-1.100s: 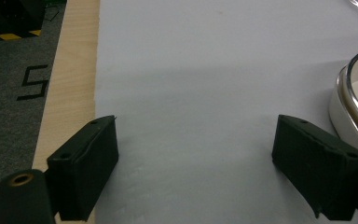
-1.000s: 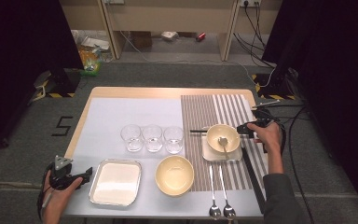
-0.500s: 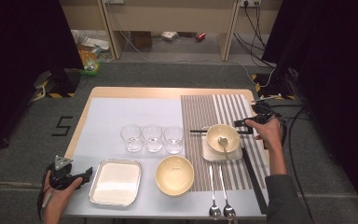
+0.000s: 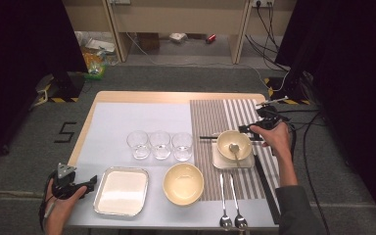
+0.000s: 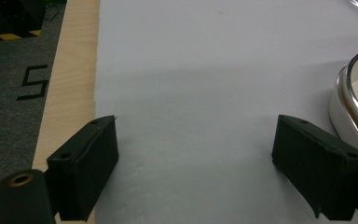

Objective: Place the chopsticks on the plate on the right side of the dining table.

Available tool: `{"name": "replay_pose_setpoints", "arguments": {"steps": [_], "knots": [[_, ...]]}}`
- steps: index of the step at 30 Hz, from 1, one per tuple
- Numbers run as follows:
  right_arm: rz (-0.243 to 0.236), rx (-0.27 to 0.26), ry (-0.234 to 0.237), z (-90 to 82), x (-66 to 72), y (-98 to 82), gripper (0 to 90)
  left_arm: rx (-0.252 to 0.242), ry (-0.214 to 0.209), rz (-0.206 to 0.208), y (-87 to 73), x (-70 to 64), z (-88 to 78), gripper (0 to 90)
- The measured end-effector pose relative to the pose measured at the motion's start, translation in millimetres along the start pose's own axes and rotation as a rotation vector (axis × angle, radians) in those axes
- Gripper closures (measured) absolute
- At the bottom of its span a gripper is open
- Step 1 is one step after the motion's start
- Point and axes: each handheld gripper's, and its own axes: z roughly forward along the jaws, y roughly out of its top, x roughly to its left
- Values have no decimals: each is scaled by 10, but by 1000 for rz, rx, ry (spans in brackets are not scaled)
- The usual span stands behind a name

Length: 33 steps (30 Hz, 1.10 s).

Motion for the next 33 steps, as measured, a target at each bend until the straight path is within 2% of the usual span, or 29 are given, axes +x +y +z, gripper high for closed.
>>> {"name": "replay_pose_setpoints", "arguments": {"steps": [13, 27, 33], "knots": [[-65, -24, 36, -20, 279, 62, 168, 0, 0, -1, 0, 0, 1, 135], [-135, -21, 83, 91, 632, 118, 168, -5, 3, -4, -1, -1, 6, 135], [-164, -21, 117, 124, 785, 141, 168, -2, 1, -3, 0, 0, 3, 135]]}}
